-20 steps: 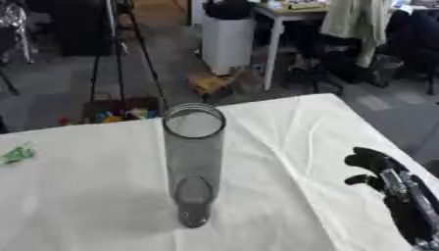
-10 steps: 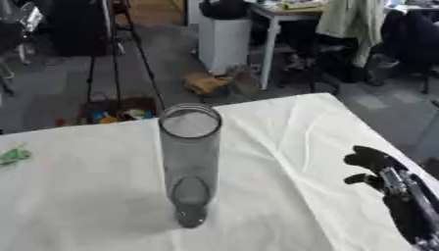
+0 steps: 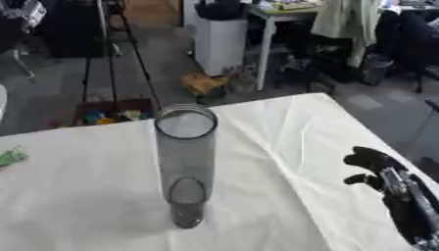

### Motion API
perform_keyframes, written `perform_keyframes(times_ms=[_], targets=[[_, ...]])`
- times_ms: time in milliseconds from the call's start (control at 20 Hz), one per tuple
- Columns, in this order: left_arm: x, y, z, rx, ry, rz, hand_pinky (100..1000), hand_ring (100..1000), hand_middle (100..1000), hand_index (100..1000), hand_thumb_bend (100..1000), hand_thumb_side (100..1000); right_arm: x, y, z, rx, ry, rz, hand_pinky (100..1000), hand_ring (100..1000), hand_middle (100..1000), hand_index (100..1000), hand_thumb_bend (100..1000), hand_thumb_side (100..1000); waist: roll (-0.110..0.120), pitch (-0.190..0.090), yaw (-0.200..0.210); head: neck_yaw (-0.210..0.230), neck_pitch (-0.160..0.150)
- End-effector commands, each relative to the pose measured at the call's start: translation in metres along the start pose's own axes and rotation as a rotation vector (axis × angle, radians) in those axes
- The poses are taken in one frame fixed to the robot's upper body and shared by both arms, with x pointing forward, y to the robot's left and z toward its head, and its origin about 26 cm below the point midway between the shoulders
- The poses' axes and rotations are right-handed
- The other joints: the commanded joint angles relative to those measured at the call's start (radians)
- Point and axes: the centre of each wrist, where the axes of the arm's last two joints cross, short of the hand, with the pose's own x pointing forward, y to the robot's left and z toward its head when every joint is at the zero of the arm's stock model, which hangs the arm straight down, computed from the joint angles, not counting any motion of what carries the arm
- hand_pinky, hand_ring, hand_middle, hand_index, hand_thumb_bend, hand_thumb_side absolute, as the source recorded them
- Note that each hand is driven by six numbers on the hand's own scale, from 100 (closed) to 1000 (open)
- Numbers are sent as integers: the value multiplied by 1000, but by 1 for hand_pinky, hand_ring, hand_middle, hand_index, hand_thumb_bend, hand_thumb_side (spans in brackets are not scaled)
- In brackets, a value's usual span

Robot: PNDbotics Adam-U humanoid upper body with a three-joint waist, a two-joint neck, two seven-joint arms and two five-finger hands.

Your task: Arrange flowers into the vase.

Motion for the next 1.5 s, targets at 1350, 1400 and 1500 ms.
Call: perform_keyframes(times_ms=[1350, 1400, 1500], targets=[[60, -16, 7, -342, -12, 597, 100, 100, 100, 100, 630, 109, 5, -3, -5, 9, -21, 1, 616, 812, 711, 848, 100, 890, -1, -18, -23, -2, -3], [61, -18, 8, -370, -7, 629, 100, 100, 100, 100, 630, 109, 5, -3, -5, 9, -20, 1, 616, 812, 711, 848, 100, 890, -1, -17, -24, -2, -3], [62, -21, 9, -420, 10, 692, 100, 100, 100, 100, 627, 112, 5, -3, -5, 10, -20, 0, 616, 812, 711, 848, 100, 891, -1, -17, -26, -2, -3]])
